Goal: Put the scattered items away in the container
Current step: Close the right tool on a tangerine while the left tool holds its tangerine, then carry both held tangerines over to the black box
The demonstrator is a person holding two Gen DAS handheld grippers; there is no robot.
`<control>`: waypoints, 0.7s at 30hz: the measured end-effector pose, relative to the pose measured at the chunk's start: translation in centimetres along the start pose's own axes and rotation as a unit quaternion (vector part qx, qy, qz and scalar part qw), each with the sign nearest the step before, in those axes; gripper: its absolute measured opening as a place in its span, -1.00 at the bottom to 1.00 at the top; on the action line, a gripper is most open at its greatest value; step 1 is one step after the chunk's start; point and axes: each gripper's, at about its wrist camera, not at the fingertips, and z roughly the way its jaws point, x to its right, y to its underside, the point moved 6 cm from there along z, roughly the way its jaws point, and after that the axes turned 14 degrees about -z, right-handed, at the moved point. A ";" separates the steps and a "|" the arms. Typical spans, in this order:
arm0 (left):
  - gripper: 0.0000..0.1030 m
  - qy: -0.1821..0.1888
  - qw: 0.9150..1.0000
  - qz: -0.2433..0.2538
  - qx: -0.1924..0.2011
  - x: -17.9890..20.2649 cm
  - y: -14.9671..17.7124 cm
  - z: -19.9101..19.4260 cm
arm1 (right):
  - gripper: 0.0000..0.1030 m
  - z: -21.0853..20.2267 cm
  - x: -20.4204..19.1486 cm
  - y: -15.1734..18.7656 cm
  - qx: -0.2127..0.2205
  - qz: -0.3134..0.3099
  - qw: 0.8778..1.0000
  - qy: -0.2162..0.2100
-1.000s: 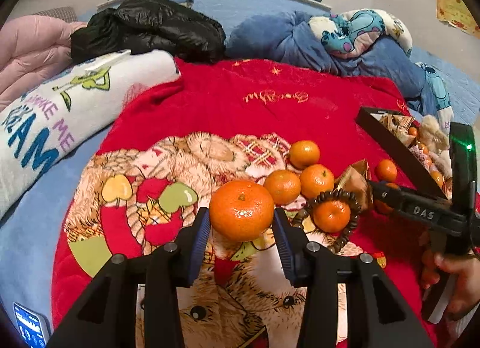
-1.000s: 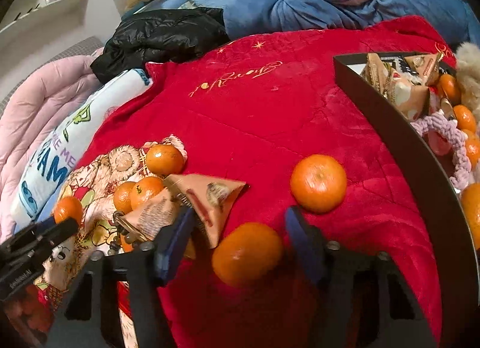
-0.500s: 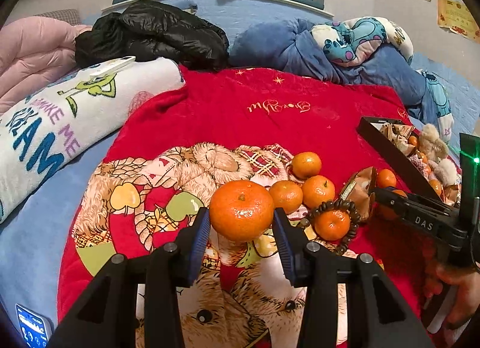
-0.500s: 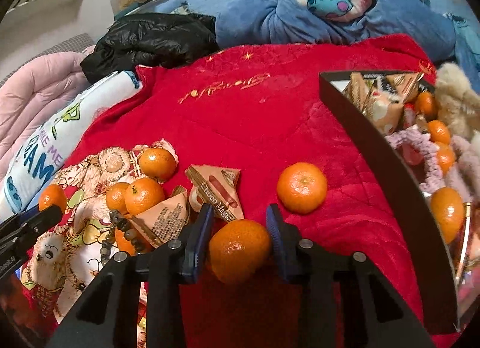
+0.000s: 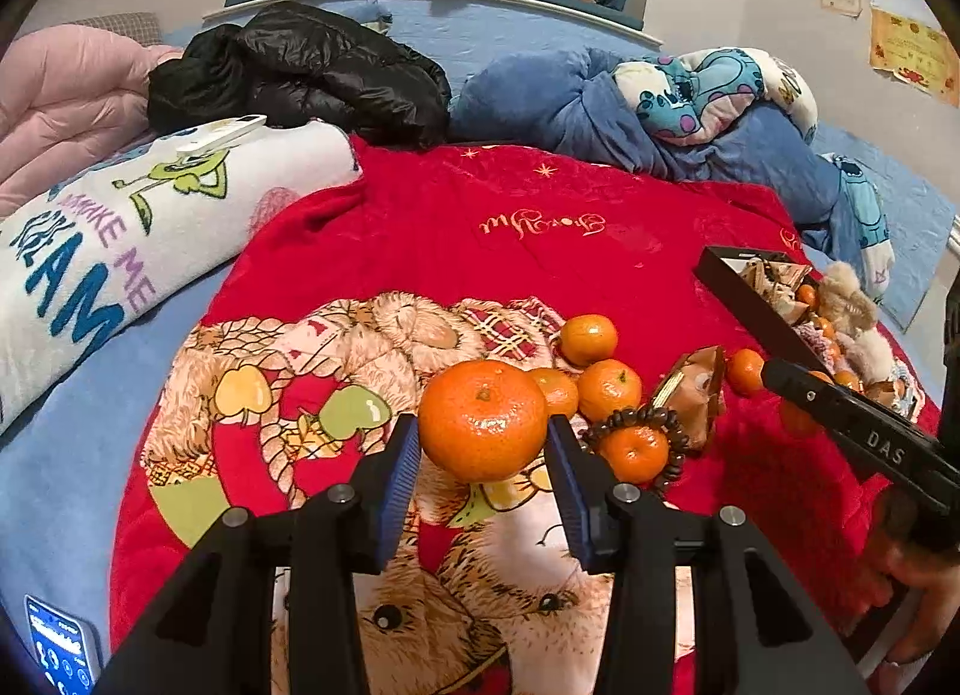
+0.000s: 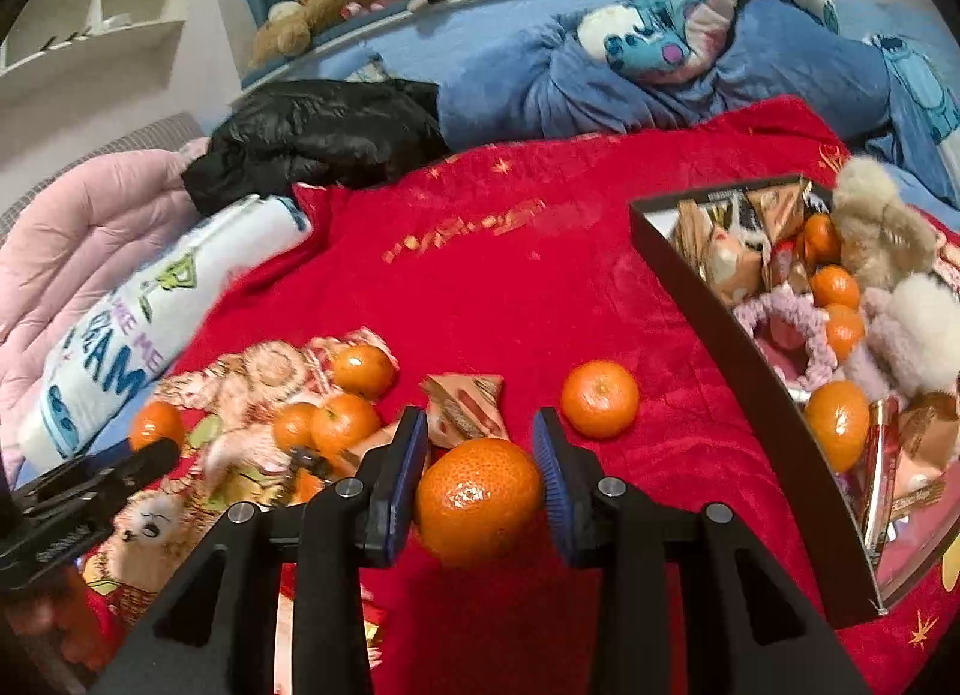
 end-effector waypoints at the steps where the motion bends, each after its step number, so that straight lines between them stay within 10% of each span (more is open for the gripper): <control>1: -0.15 0.004 1.000 -0.002 -0.001 0.2 0.0 0.0 | -0.32 -0.3 -0.3 -0.1 0.005 -0.004 1.000 -0.001; 10: -0.15 0.033 0.999 0.017 -0.001 3.7 0.7 -1.3 | -0.32 -2.0 -0.9 -0.5 0.021 -0.011 0.999 -0.023; 21: -0.15 0.152 0.986 0.071 -0.017 14.7 3.8 -2.9 | -0.32 -6.0 4.3 0.4 0.044 0.035 0.998 0.020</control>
